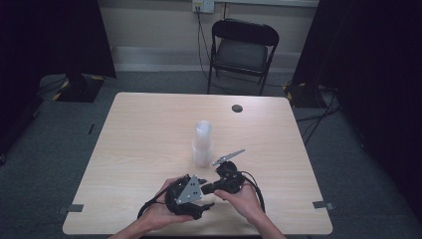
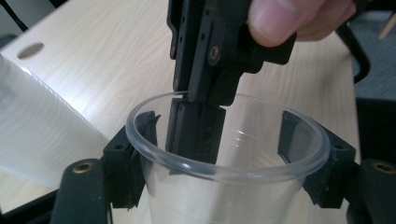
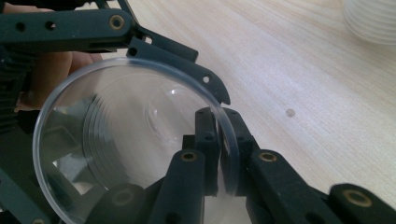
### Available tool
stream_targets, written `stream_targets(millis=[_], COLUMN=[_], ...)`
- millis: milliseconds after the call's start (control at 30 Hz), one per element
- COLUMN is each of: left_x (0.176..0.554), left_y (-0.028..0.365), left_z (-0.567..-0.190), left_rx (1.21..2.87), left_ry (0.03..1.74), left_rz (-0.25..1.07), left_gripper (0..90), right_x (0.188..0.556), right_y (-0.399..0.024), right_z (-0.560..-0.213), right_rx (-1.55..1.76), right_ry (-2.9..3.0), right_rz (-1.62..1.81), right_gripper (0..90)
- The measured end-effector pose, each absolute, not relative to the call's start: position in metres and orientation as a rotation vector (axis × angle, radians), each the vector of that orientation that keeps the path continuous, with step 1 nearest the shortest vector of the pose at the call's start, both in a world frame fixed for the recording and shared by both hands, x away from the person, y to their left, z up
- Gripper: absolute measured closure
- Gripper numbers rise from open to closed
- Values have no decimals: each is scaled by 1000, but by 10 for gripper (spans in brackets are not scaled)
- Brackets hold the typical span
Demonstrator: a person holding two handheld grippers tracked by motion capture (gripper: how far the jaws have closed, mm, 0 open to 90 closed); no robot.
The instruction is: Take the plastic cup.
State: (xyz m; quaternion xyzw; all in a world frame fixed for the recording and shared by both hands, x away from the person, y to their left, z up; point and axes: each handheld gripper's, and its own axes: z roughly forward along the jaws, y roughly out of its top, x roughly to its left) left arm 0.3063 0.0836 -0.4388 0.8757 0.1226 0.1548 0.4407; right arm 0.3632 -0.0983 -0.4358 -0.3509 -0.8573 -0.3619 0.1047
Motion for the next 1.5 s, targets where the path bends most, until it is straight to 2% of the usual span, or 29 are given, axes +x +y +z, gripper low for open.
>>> stream_targets(millis=[100,267,367,433,767,1500], left_x=[308,308,309,311,319,330], left_y=[85,86,88,90,96,114], left_z=[-439,-439,-438,-438,-437,-436], left_rx=[2169,2157,2142,2124,2066,2010], left_ry=[320,335,354,386,485,623], left_rz=[382,397,405,350,272,269], left_gripper=[291,293,293,295,298,302], right_x=[364,364,364,364,364,367], right_y=[-99,-102,-105,-107,-113,-123], right_z=[-435,-433,-430,-428,-422,-411], right_rx=[-1032,-1055,-1067,-1072,-1084,-1090], right_ry=[-2524,-2531,-2532,-2535,-2516,-2484], right_rz=[-1086,-1117,-1156,-1176,-1275,-1422], right_gripper=[781,743,739,739,732,682])
